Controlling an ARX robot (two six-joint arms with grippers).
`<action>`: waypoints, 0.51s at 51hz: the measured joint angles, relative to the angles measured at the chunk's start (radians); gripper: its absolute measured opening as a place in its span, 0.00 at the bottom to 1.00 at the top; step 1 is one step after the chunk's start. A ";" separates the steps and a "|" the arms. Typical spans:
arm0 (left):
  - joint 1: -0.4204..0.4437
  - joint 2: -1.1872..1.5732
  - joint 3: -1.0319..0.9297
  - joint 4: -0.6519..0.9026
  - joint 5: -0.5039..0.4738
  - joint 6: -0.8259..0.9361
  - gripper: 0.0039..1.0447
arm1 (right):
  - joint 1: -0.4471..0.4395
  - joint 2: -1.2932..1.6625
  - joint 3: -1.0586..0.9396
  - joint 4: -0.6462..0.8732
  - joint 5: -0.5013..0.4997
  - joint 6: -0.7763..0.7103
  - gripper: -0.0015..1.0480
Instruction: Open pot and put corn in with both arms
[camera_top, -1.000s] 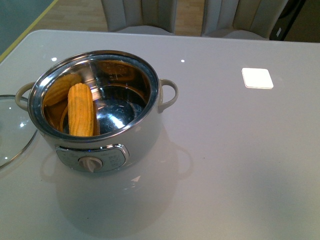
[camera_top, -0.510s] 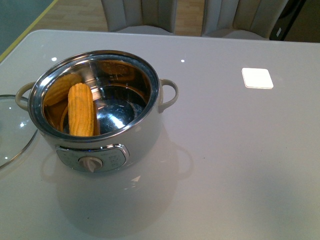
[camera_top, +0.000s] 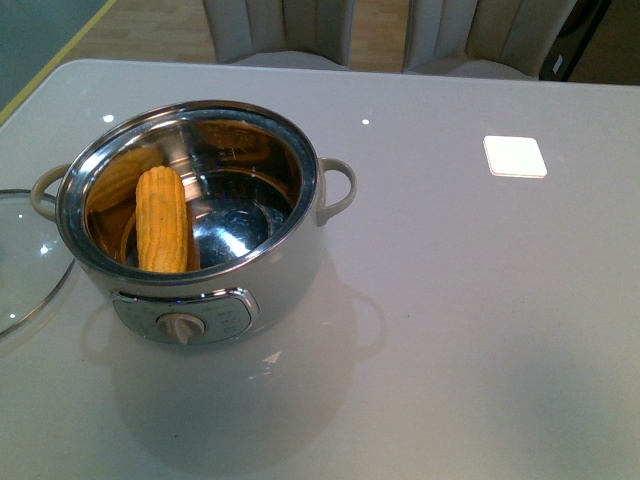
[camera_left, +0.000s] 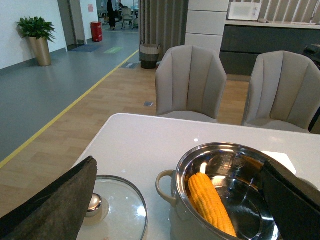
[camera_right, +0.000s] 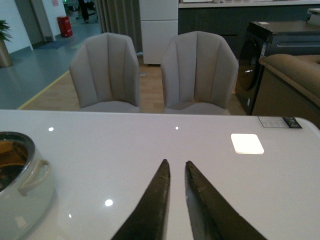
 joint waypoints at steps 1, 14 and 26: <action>0.000 0.000 0.000 0.000 0.000 0.000 0.94 | 0.000 0.000 0.000 0.000 0.000 0.000 0.17; 0.000 0.000 0.000 0.000 0.000 0.000 0.94 | 0.000 0.000 0.000 0.000 0.000 0.000 0.61; 0.000 0.000 0.000 0.000 0.000 0.000 0.94 | 0.000 0.000 0.000 0.000 0.000 0.000 0.91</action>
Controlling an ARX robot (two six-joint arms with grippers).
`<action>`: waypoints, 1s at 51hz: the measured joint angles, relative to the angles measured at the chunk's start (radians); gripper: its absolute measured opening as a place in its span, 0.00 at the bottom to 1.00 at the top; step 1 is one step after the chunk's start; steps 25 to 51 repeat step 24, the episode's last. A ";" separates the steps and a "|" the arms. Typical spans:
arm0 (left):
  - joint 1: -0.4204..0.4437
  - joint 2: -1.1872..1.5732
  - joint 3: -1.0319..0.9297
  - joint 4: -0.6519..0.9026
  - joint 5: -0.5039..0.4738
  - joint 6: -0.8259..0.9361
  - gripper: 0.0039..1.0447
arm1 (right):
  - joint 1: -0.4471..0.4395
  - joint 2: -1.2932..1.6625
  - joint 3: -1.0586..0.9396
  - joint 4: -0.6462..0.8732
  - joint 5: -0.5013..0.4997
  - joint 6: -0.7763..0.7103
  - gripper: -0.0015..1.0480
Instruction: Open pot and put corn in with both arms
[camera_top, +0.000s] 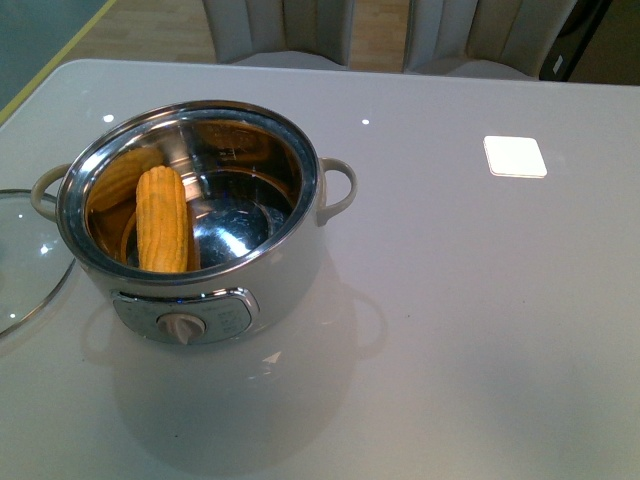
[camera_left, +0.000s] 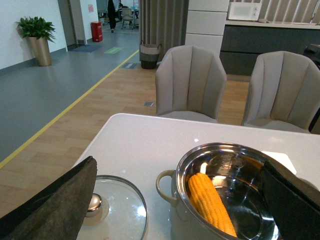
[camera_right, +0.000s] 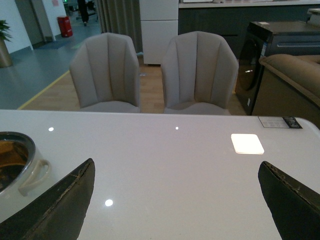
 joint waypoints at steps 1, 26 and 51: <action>0.000 0.000 0.000 0.000 0.000 0.000 0.94 | 0.000 0.000 0.000 0.000 0.000 0.000 0.91; 0.000 0.000 0.000 0.000 0.000 0.000 0.94 | 0.000 0.000 0.000 0.000 0.000 0.000 0.92; 0.000 0.000 0.000 0.000 0.000 0.000 0.94 | 0.000 0.000 0.000 0.000 0.000 0.000 0.92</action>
